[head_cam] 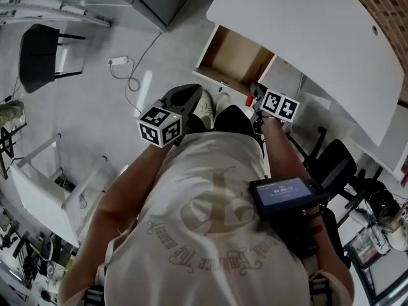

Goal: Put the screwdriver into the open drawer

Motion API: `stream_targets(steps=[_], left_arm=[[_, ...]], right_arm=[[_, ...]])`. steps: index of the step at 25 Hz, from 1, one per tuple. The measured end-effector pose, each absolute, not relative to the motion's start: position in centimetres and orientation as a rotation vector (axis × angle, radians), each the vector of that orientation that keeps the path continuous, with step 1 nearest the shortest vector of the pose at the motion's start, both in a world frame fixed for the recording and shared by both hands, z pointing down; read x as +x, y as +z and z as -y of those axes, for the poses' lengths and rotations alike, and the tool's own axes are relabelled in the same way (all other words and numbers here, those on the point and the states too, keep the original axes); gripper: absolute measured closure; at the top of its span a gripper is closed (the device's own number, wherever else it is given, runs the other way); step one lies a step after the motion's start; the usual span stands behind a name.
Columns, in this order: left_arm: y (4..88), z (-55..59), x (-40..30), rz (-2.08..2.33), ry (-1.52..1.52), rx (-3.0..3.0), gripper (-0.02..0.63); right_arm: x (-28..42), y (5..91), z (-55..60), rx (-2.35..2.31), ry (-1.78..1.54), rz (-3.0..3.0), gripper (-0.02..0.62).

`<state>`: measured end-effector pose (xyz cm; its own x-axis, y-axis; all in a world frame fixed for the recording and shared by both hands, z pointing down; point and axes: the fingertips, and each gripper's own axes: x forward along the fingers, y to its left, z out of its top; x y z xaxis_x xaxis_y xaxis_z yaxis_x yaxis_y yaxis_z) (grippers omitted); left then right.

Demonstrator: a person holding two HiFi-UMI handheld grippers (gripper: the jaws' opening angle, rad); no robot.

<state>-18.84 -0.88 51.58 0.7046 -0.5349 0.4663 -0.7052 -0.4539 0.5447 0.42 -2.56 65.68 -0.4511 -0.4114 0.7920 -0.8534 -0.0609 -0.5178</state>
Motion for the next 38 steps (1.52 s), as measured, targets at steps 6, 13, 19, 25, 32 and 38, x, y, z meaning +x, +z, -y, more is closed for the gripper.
stream_targets(steps=[6,13,19,25,32,38], left_arm=[[53.9,1.6,-17.1,0.929,0.316,2.141,0.588],[55.0,1.5,-16.4,0.939,0.338,2.115,0.588],[55.0,0.1,-15.3,0.942,0.335,2.103,0.586],[58.3,0.6,-15.3,0.945,0.369,2.050,0.588],[62.3,2.1,-15.9,0.974,0.363,1.968,0.588],[64.3,2.3,-16.8,1.022,0.328,1.920,0.588]], right_arm=[[0.6,68.1,3.1,1.334,1.558,1.795,0.528],[-0.2,68.9,3.3,1.306,1.567,1.791,0.528],[0.0,69.0,2.8,1.296,1.582,1.796,0.526],[-0.9,72.6,4.8,1.254,1.631,1.766,0.528],[-1.5,78.1,8.2,1.254,1.632,1.697,0.528],[-2.0,81.8,10.3,1.262,1.614,1.664,0.528]])
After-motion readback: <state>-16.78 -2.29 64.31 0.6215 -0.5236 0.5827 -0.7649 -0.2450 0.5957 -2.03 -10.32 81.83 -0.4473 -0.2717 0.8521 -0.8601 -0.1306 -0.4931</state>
